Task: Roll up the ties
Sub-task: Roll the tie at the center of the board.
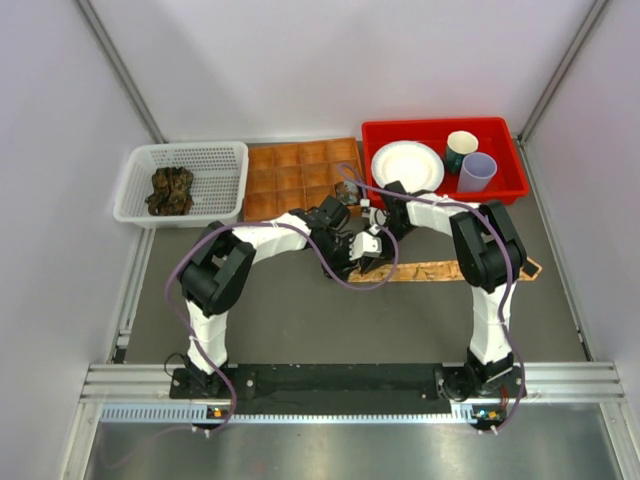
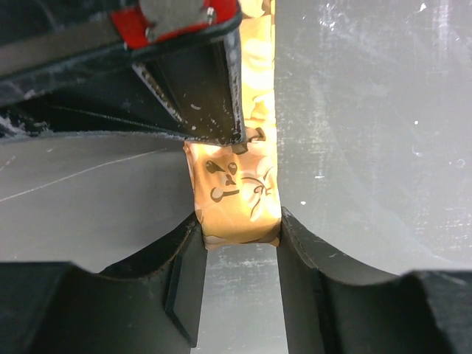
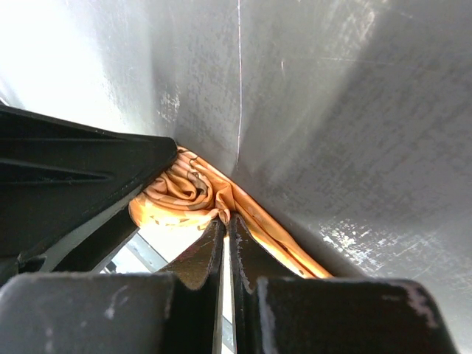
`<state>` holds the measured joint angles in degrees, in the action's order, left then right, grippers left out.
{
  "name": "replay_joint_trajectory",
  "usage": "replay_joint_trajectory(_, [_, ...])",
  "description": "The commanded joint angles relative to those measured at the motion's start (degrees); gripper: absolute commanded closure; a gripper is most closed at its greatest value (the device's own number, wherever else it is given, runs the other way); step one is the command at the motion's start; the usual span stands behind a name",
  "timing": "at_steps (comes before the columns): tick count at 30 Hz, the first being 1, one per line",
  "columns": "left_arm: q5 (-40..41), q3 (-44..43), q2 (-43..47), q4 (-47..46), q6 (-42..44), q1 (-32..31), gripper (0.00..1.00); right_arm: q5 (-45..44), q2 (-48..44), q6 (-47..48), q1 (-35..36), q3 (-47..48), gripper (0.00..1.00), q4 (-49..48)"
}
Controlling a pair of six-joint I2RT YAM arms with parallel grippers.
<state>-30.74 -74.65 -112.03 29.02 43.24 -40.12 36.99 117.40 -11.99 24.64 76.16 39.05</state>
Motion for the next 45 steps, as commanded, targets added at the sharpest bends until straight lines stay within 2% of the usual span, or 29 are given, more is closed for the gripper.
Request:
replay_joint_trajectory(1, [-4.33,-2.43,1.02,1.4,-0.35,-1.54,0.56,-7.73,2.04,3.11,1.11,-1.63,1.0,-0.9])
replay_joint_trajectory(10, [-3.62,-5.59,-1.87,-3.17,-4.92,-2.95,0.52,-6.76,2.21,2.94,1.11,-2.25,1.0,-1.25])
replay_joint_trajectory(17, [-2.22,-6.03,-5.04,-4.41,-4.58,-4.0,0.51,-5.01,2.21,2.76,1.02,-2.33,1.0,-1.87])
replay_joint_trajectory(24, [1.12,-4.54,-6.54,-1.16,-1.15,-4.09,0.58,-3.95,2.39,3.11,1.11,-1.98,1.0,-1.87])
replay_joint_trajectory(25, [1.47,-4.36,-6.19,-0.81,-1.06,-4.09,0.57,-4.12,2.3,3.02,1.11,-2.07,1.0,-1.96])
replay_joint_trajectory(27, [2.18,-3.66,-4.44,-0.01,-1.41,-3.57,0.45,-4.73,2.65,3.29,1.02,-1.72,1.0,-1.52])
replay_joint_trajectory(32, [1.56,-1.99,-2.06,1.3,0.78,-0.93,0.38,-6.49,3.09,3.46,1.11,-1.72,1.0,-1.34])
replay_joint_trajectory(35, [0.86,-1.64,-1.35,1.92,1.66,-0.58,0.38,-6.58,3.36,3.38,1.11,-1.63,1.0,-1.34])
replay_joint_trajectory(45, [-2.74,-4.01,0.58,0.78,-0.09,-0.57,0.55,-6.58,3.45,3.73,1.11,-1.19,1.0,-1.17])
